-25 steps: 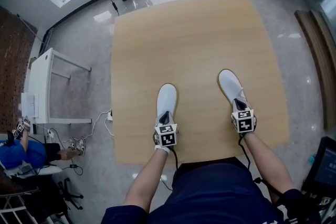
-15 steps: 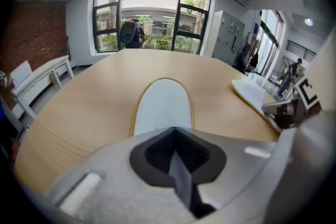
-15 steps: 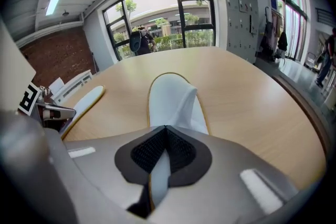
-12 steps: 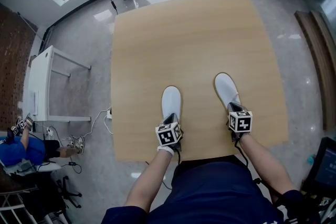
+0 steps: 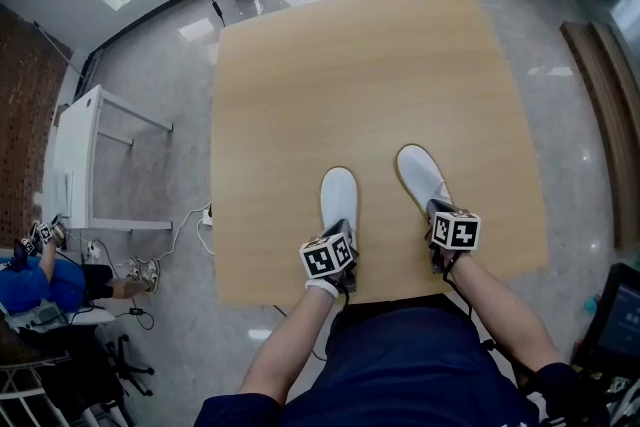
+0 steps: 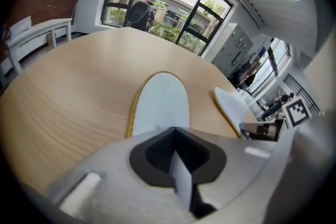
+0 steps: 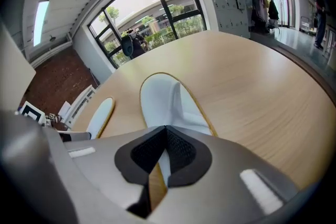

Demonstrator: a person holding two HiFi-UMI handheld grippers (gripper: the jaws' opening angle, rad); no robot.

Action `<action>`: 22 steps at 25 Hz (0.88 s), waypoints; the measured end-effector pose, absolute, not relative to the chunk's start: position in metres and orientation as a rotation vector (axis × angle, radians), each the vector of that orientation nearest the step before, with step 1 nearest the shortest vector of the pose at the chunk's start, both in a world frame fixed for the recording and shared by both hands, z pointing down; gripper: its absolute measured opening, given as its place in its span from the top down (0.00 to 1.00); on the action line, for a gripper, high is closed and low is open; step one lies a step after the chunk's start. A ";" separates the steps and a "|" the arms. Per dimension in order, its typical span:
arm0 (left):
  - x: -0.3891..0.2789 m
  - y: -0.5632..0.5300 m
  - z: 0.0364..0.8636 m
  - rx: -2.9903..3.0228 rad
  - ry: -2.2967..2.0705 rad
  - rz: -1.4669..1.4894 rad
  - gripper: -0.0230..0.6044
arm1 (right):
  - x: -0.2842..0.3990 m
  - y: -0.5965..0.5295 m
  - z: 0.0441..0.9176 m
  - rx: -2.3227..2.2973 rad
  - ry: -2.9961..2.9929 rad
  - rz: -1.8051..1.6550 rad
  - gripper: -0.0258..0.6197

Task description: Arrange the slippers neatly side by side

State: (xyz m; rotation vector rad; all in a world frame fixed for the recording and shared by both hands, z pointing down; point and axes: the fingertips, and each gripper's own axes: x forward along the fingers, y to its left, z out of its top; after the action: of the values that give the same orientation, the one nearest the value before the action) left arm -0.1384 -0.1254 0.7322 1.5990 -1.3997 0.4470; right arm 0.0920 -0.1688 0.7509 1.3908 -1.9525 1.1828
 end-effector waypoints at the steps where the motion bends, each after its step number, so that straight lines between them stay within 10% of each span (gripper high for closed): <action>1: -0.136 -0.125 0.733 1.599 -1.395 0.444 0.96 | 0.093 -0.168 0.753 1.403 -1.942 1.219 0.95; 10: -0.129 -0.140 0.703 1.672 -1.358 0.393 0.96 | 0.099 -0.188 0.702 1.393 -2.127 1.250 0.95; 22: -0.120 -0.142 0.723 1.956 -1.248 0.746 0.96 | 0.073 -0.178 0.735 0.774 -2.242 0.409 0.95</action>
State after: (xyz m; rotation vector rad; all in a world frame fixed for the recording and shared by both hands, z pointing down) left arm -0.1204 -0.1419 0.7228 1.9556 -1.2476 0.7459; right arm 0.0730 -0.1783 0.7355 0.7737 -2.2422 0.4087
